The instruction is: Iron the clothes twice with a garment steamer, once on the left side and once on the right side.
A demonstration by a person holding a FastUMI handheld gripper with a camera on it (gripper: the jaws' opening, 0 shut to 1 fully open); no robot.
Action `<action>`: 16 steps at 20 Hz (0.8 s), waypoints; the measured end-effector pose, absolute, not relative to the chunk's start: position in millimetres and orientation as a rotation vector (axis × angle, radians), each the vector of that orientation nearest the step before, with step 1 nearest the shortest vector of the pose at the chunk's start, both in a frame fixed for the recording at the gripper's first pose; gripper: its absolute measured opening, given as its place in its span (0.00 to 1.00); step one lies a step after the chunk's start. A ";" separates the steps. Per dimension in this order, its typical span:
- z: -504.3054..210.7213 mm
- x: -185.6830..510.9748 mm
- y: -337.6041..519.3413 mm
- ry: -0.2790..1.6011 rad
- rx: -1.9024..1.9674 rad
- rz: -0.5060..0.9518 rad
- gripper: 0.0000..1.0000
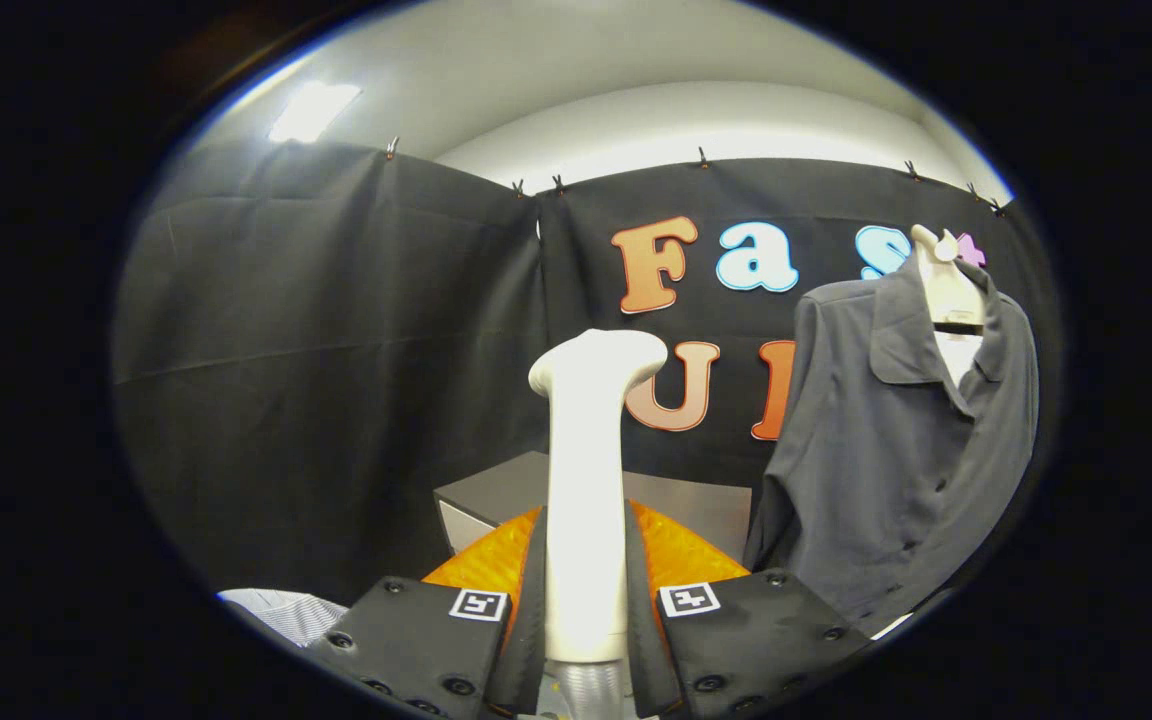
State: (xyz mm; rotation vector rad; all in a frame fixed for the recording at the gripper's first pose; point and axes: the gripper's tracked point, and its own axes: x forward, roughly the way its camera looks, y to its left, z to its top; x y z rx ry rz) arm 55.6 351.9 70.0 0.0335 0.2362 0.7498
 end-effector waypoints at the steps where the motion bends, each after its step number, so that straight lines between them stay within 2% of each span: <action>1: 71.5 46.9 338.2 0.228 0.048 0.741 0.42; 8: 61.8 19.2 239.2 0.195 0.049 0.603 0.41; 16: 35.9 20.6 153.0 0.110 0.096 0.393 0.41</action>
